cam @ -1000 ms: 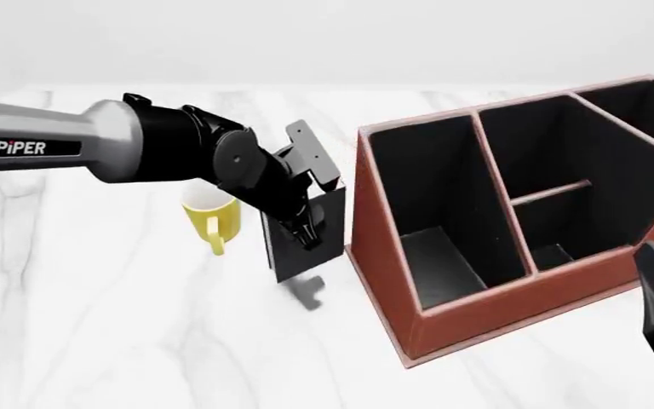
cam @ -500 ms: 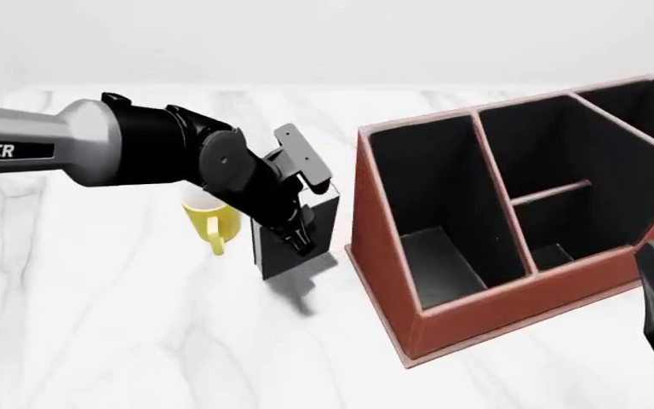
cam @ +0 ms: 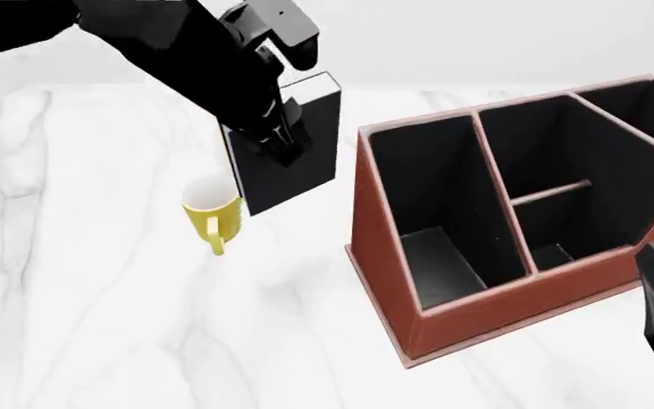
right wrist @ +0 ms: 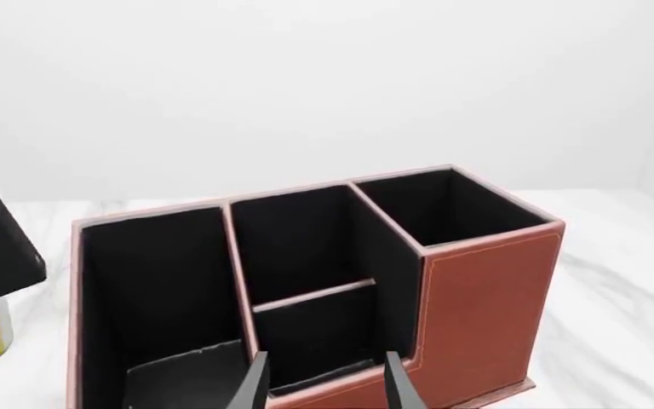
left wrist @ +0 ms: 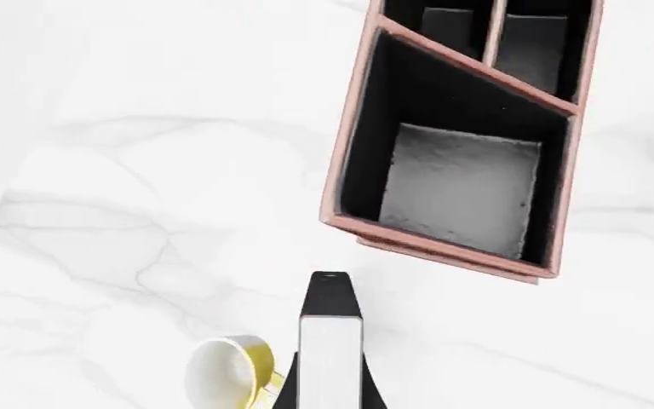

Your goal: Pick up the book and place it in the back compartment of the caddy.

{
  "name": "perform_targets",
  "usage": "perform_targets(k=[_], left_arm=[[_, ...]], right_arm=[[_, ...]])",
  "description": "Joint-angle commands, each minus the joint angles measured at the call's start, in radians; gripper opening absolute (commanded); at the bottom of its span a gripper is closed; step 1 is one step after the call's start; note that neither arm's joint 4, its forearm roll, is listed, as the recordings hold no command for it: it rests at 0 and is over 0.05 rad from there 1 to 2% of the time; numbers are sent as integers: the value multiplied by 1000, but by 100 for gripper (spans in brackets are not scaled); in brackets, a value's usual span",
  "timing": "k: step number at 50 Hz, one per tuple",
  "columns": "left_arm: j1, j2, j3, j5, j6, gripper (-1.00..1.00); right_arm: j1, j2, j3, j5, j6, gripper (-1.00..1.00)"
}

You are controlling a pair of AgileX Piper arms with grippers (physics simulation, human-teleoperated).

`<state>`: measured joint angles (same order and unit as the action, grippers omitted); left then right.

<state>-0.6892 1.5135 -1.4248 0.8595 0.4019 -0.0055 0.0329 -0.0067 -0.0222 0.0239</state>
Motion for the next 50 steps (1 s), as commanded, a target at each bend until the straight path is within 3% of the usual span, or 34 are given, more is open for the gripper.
perform_targets(k=[1,4,6,10,12,21,22,39,50], left_arm=[[-51,-89,-283,260,-18,-100],[-35,-79,-343,296,2,-100],[-17,-65,-434,345,29,-100],[-44,-68,-551,360,17,-100],[-41,-69,-601,360,76,-100],[-96,-47,-693,360,116,-100],[-314,101,-877,360,101,-100],[-426,223,-1011,360,94,-100],[-486,371,-1213,360,69,-100]], right_arm=[[0,-17,4,12,2,100],[0,-19,4,13,1,100],[1,-19,4,13,1,100],[1,-20,4,14,1,100],[2,-24,4,16,4,100],[2,-28,2,20,4,100],[6,-29,-9,29,7,100],[9,-30,2,19,8,100],[11,-30,3,19,8,100]])
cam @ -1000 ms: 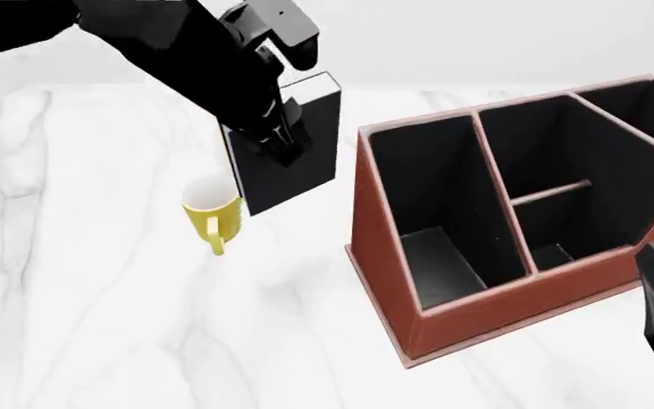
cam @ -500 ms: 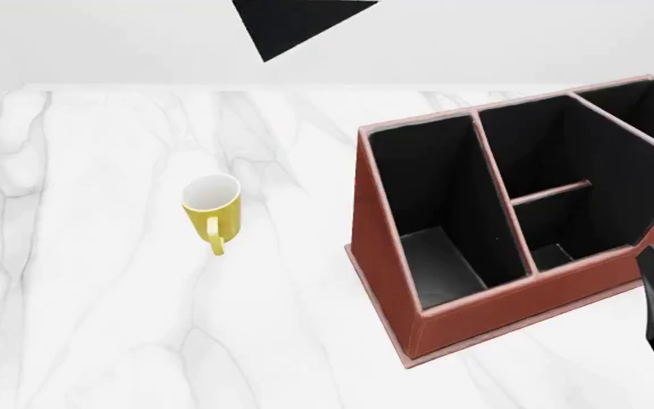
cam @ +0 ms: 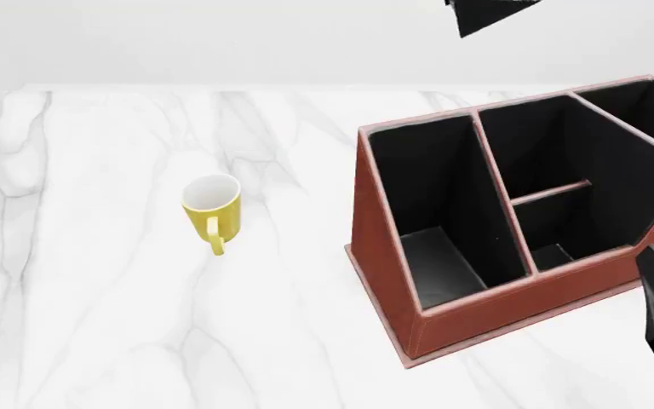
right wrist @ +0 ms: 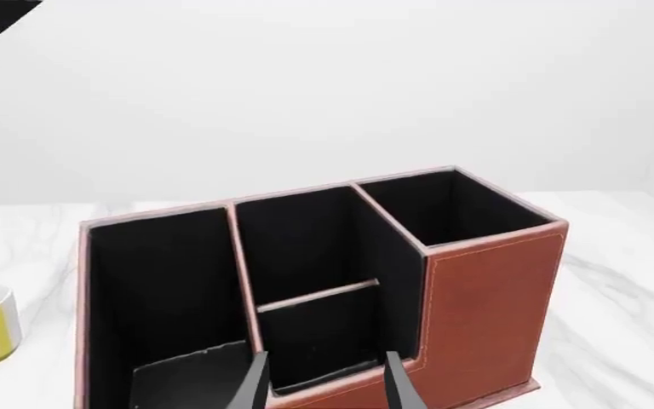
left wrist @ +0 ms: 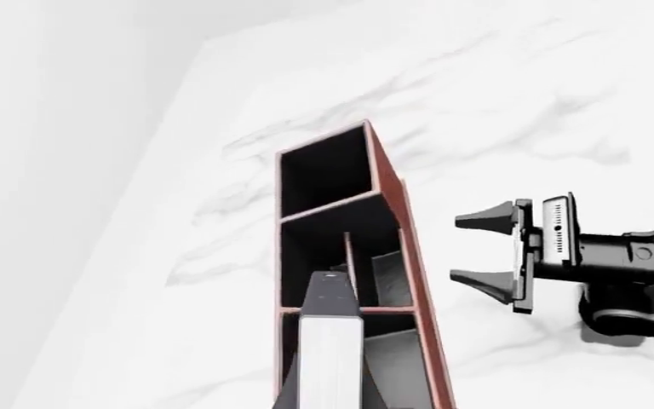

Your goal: Pick up the book and place it in the back compartment of the caddy.

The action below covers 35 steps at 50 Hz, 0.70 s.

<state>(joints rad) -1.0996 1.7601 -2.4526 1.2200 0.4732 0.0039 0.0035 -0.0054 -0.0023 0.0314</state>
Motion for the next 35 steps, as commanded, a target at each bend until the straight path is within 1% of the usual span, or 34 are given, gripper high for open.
perform_targets(k=[1,5,11,14,20,21,23,24,25,26,27,29,30,31,32,33,34,35], left_arm=[[-76,125,-185,0,-2,-100],[-89,179,-238,0,-4,-100],[-98,297,-360,-7,-19,-100],[-100,340,-375,-38,-20,-100],[-100,413,-373,-103,-38,-100],[-59,435,-389,-141,8,-100],[-58,447,-389,-136,5,-100],[-40,433,-331,-190,-8,-100],[-42,353,-153,-293,-11,-100],[-32,317,-66,-351,-24,-100],[-36,301,-25,-379,-27,-100],[-36,297,-6,-390,-33,-100],[-42,282,41,-419,-29,-100],[-35,279,56,-433,-32,-100],[-32,280,61,-436,-39,-100],[-30,296,40,-412,-53,-100],[-29,278,82,-444,-34,-100],[-29,275,90,-448,-34,-100]], right_arm=[[1,0,2,-1,0,100],[2,1,2,-2,1,100],[4,1,3,-3,-1,100],[4,0,3,-3,-2,100],[7,4,3,-6,1,100],[6,5,3,-7,1,100],[7,4,4,-7,-3,100],[10,1,3,-6,-7,100],[10,1,3,-6,-6,100],[8,2,3,-6,-2,100],[7,3,3,-6,-1,100],[7,5,3,-8,-1,100],[7,7,4,-9,-2,100],[9,7,4,-9,-4,100],[9,7,4,-9,-5,100],[8,7,4,-9,-3,100],[7,7,4,-8,-2,100],[7,7,4,-8,-2,100]])
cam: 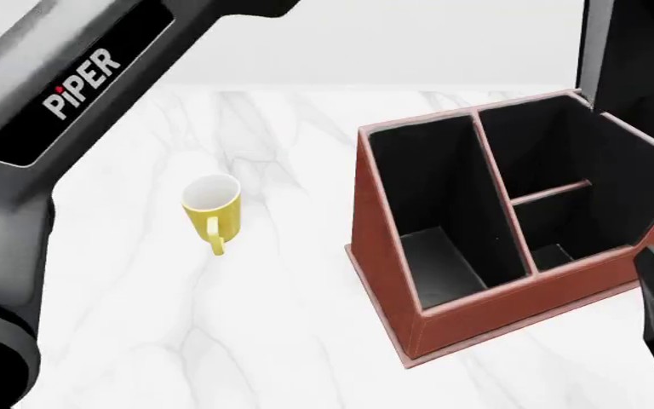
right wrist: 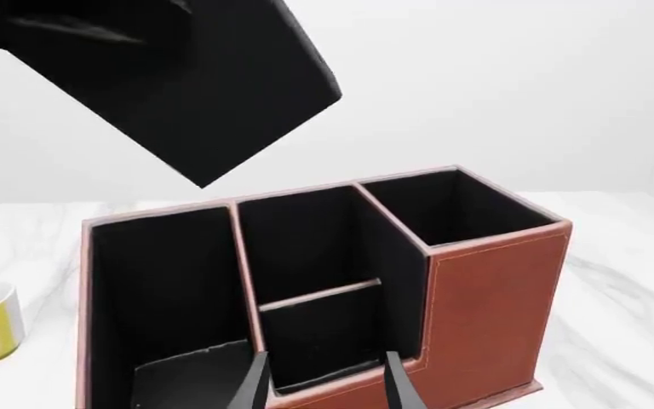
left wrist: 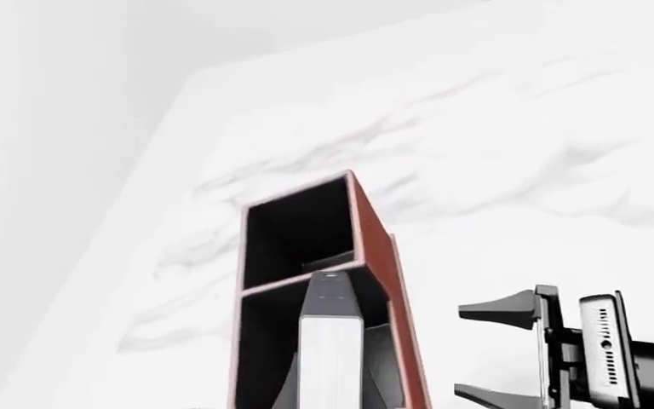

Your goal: Pick up the book and place it in the back compartment of the caddy.

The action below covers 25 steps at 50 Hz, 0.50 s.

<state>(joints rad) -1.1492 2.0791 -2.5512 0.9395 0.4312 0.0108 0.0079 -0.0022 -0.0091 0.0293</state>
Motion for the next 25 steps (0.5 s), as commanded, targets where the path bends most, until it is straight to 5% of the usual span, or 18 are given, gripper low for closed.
perform_targets(k=[1,6,12,25], left_arm=[[22,-42,196,-161,-1,-100],[32,-35,203,-152,0,-100],[25,101,40,-88,-9,-100],[9,164,59,-130,-32,-100]], right_arm=[[2,-1,0,1,0,100],[3,4,0,-3,3,100],[3,1,0,0,6,100],[7,0,0,1,8,100]])
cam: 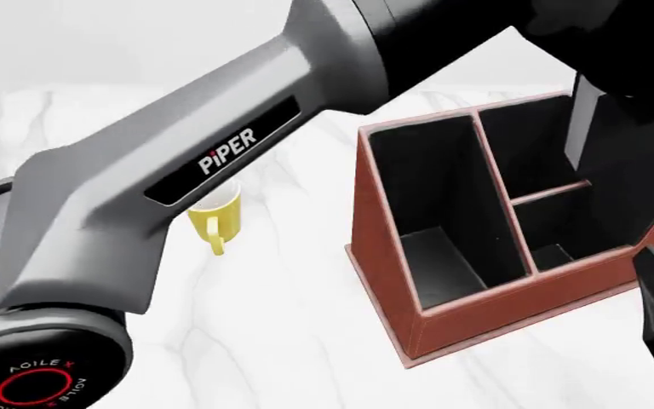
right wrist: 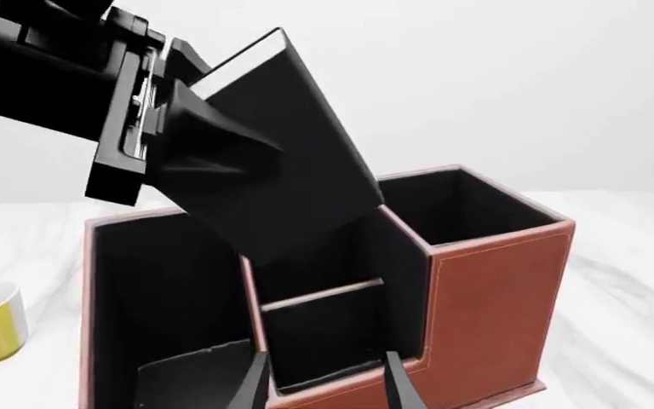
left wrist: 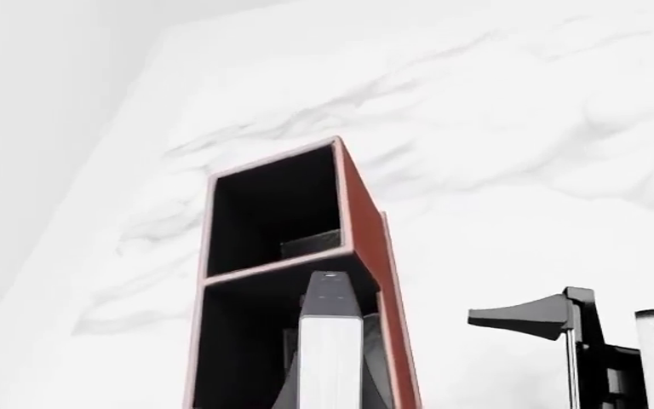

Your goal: Pick up the book and place it in the back compartment of the caddy.

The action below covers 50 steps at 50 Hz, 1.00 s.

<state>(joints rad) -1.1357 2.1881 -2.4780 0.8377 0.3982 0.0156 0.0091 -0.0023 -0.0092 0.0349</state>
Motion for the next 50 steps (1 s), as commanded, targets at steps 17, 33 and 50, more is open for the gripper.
perform_targets(k=[17,33,50], left_arm=[[34,98,74,-93,9,-100],[34,127,84,-130,-20,-100],[41,151,93,-159,-25,-100]], right_arm=[[5,3,0,-1,4,100],[7,6,0,-4,9,100],[4,17,1,-13,4,100]])
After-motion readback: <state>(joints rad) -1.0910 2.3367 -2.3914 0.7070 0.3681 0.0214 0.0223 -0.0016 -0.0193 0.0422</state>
